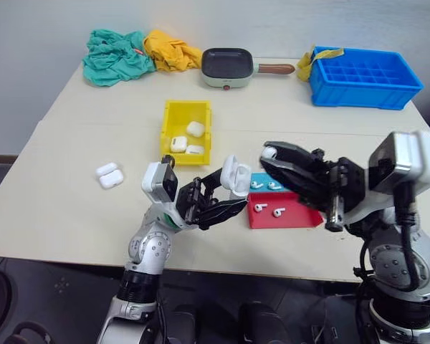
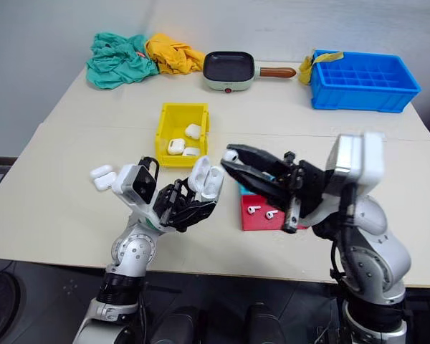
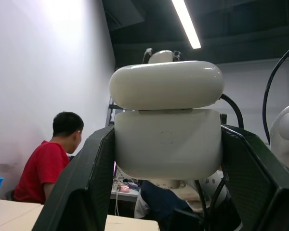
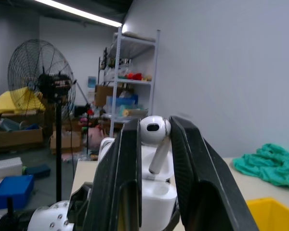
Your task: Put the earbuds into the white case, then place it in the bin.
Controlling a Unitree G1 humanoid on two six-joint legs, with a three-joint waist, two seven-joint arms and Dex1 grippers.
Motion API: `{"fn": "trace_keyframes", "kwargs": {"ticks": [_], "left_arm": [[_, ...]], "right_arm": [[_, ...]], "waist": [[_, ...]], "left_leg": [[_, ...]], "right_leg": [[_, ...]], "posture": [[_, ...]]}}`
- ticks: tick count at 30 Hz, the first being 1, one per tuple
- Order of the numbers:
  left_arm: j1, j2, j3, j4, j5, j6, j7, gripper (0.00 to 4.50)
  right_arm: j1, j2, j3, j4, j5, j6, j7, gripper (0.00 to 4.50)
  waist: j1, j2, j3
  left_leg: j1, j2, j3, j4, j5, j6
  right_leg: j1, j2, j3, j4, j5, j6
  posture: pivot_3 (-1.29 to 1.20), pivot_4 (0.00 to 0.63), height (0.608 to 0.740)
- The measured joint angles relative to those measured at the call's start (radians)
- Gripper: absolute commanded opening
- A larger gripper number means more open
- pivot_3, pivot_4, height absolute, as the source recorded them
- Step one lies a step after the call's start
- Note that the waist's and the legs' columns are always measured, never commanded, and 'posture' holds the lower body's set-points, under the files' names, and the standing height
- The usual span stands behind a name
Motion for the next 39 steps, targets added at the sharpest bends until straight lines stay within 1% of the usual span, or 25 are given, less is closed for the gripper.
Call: {"fn": "trace_keyframes", "kwargs": {"ticks": [7,13,27,39], "left_arm": [[0.0,0.001,0.003,-0.01,-0.001,0.02,0.0,2.78],[0.014,0.002,-0.002,-0.019,0.001,0.022,0.0,2.78],[0.037,0.003,-0.005,-0.019,0.04,0.017,-0.003,2.78],[0.041,0.0,-0.006,0.001,0.067,0.008,-0.024,2.78]], "right_arm": [[0.0,0.002,0.071,0.043,-0.069,-0.076,0.03,0.44],[-0.004,0.004,0.104,0.095,-0.111,-0.128,0.047,0.44],[0.014,-0.009,0.14,0.155,-0.164,-0.227,0.092,0.44],[0.032,-0.027,0.146,0.167,-0.152,-0.218,0.1,0.44]], "waist": [[-0.002,0.0,0.0],[-0.005,0.0,0.0],[-0.006,0.0,0.0],[-0.006,0.0,0.0]], "left_leg": [[0.0,0.0,0.0,0.0,0.0,0.0],[0.0,0.0,0.0,0.0,0.0,0.0],[0.0,0.0,0.0,0.0,0.0,0.0],[0.0,0.0,0.0,0.0,0.0,0.0]], "right_leg": [[0.0,0.0,0.0,0.0,0.0,0.0],[0.0,0.0,0.0,0.0,0.0,0.0],[0.0,0.0,0.0,-0.001,0.0,0.0],[0.0,0.0,0.0,-0.001,0.0,0.0]], "posture": [[0.0,0.15,0.74],[0.0,0.15,0.74],[0.0,0.15,0.74],[0.0,0.15,0.74]]}}
